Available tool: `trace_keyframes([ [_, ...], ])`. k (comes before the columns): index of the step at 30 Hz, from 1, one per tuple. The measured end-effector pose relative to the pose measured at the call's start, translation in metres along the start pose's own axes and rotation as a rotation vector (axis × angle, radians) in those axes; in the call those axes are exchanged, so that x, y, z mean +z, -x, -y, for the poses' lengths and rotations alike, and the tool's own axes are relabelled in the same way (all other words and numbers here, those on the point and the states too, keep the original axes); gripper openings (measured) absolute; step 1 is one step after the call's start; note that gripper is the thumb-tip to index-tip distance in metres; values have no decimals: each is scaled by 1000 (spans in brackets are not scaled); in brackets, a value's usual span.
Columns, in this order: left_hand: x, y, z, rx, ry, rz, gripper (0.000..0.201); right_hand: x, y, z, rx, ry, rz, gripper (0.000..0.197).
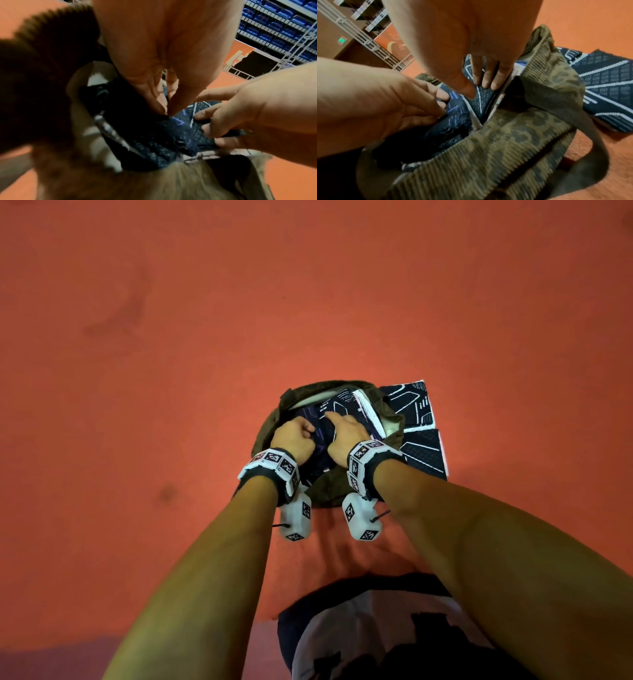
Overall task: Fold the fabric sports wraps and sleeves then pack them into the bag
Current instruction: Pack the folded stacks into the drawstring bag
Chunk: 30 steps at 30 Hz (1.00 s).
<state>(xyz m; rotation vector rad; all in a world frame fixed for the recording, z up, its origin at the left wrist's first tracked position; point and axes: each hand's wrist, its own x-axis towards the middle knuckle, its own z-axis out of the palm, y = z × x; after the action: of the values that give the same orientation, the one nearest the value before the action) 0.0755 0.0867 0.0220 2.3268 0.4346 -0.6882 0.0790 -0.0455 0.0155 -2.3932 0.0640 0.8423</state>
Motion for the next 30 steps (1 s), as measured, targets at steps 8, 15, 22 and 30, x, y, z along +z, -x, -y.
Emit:
trace_keyframes([
  [8, 1, -20, 8, -72, -219, 1, 35, -1, -6, -24, -2, -16, -17, 85],
  [15, 12, -24, 11, -40, -210, 22, 60, -11, -15, -47, 75, -19, -65, 87],
  [22, 24, -22, 10, -2, -269, -34, 59, -6, -18, -44, 91, 29, -58, 89],
  [30, 21, -21, 5, -49, -261, 57, 86, -4, -11, -53, 43, 61, -63, 90],
])
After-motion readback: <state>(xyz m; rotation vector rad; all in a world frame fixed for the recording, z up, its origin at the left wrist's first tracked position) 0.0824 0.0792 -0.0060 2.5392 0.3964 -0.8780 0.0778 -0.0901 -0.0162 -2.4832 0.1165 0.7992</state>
